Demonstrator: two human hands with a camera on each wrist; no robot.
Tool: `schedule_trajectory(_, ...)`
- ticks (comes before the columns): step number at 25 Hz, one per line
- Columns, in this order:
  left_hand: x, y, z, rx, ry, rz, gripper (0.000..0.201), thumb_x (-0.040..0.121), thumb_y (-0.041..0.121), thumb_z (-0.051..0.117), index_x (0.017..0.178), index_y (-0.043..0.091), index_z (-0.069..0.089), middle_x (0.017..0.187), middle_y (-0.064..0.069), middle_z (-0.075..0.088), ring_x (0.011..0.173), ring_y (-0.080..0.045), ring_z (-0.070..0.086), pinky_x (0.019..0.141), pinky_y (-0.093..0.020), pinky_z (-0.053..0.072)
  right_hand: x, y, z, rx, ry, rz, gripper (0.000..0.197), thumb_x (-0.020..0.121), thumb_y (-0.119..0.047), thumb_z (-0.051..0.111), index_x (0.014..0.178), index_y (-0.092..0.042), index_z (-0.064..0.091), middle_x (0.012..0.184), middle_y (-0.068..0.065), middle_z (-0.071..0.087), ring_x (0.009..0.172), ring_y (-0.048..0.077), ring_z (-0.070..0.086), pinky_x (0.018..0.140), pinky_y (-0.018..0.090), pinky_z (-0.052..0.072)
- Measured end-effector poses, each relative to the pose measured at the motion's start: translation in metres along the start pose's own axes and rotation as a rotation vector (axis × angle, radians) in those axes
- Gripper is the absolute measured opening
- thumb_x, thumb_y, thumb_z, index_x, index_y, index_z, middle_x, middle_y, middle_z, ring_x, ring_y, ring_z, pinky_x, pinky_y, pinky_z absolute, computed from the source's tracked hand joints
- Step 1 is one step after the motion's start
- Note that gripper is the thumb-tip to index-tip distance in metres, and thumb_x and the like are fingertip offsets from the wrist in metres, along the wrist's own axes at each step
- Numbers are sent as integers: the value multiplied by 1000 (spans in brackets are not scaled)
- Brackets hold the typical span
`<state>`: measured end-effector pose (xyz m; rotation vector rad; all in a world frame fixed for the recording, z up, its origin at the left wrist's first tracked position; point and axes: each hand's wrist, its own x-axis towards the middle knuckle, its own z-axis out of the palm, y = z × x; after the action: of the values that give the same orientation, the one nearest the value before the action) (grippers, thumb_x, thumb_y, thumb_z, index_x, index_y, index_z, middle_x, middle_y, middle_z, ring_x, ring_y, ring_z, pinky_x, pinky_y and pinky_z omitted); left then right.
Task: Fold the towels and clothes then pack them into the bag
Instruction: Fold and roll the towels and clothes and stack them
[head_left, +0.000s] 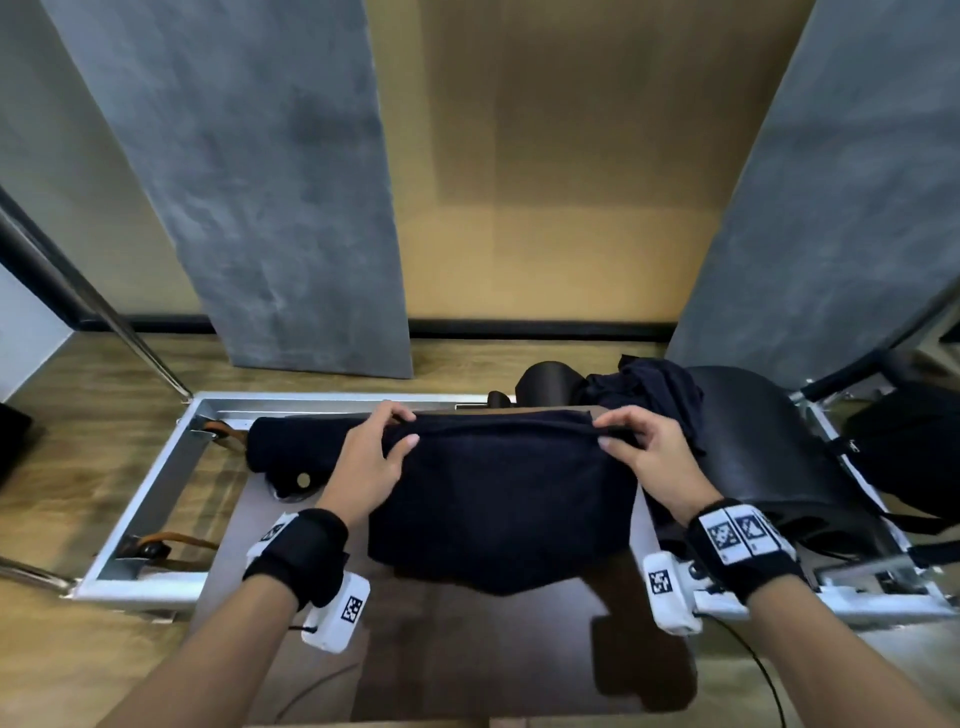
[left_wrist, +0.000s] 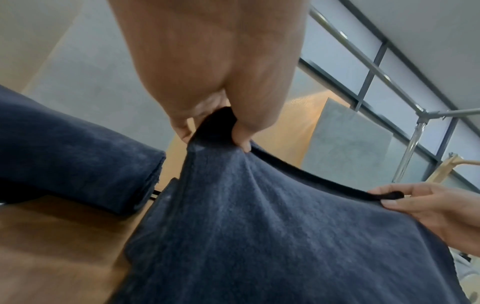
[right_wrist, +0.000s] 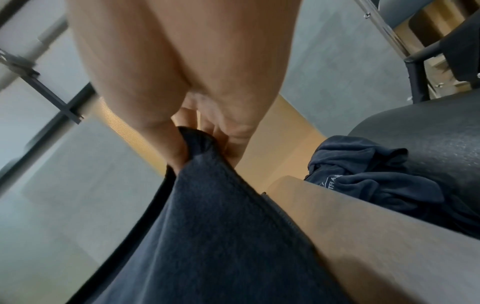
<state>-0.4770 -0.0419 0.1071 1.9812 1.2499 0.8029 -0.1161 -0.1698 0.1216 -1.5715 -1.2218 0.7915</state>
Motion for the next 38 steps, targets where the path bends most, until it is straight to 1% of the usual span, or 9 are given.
schedule_trajectory(5, 51, -12, 16, 220, 56, -160, 15, 98, 5, 68, 98, 20, 69, 98, 2, 74, 102, -26, 68, 100, -45, 47, 69, 36, 10, -138, 125, 153, 8, 93, -7, 75, 99, -9, 78, 97, 4, 78, 99, 21, 73, 97, 43, 57)
schedule_trajectory(10, 73, -22, 32, 677, -92, -222, 10, 101, 26, 63, 104, 25, 73, 114, 6, 70, 119, -21, 55, 103, -47, 29, 98, 63, 24, -459, 90, 275, 6, 87, -26, 82, 89, -22, 79, 80, -3, 74, 89, 21, 70, 89, 38, 56)
schedule_trajectory(15, 79, -26, 40, 779, -155, -233, 11, 103, 26, 60, 107, 25, 71, 114, 8, 70, 115, -18, 62, 112, -52, 20, 98, 75, 26, -614, -17, 211, 21, 85, -25, 84, 105, -27, 79, 73, -3, 59, 77, 17, 63, 77, 37, 54)
schedule_trajectory(18, 80, -25, 40, 778, -154, -210, 11, 101, 19, 59, 101, 23, 70, 108, 7, 69, 109, -18, 65, 112, -51, 17, 92, 72, 25, -649, 28, 184, 18, 83, -26, 86, 79, -28, 68, 80, -8, 51, 79, 19, 58, 71, 33, 46)
schedule_trajectory(22, 78, -20, 38, 710, -106, -149, 10, 99, 15, 63, 97, 23, 67, 102, 7, 65, 103, -18, 66, 111, -48, 15, 86, 61, 20, -477, 78, 167, 22, 79, -17, 89, 77, -21, 68, 77, -4, 65, 71, 17, 61, 72, 35, 54)
schedule_trajectory(27, 66, -5, 18, 269, 88, -161, 31, 91, 5, 74, 110, 26, 62, 89, 8, 62, 90, -19, 62, 97, -41, 36, 68, 27, 3, -186, 150, 135, 33, 83, -9, 86, 114, -16, 76, 85, 3, 69, 71, 20, 64, 77, 35, 58)
schedule_trajectory(30, 53, 13, -8, 67, 177, -185, 32, 88, 1, 79, 103, 27, 68, 89, 3, 65, 90, -24, 66, 90, -39, 52, 48, -1, -14, -114, 179, 71, 17, 84, -9, 84, 100, -16, 80, 82, 3, 74, 66, 15, 65, 67, 34, 56)
schedule_trajectory(33, 30, 35, -38, 29, 241, -69, 30, 83, 0, 83, 83, 27, 70, 88, -1, 70, 85, -20, 65, 84, -33, 51, 19, -37, -32, -15, 239, 22, 14, 83, -5, 85, 83, -16, 77, 65, 0, 69, 46, 11, 55, 46, 23, 46)
schedule_trajectory(38, -10, 87, -79, -63, 326, 104, 23, 81, 0, 86, 81, 17, 71, 83, -2, 71, 75, -6, 61, 74, -9, 45, -30, -107, -51, -12, 315, -118, 14, 84, -2, 83, 86, -6, 70, 60, 9, 66, 40, 23, 58, 40, 25, 45)
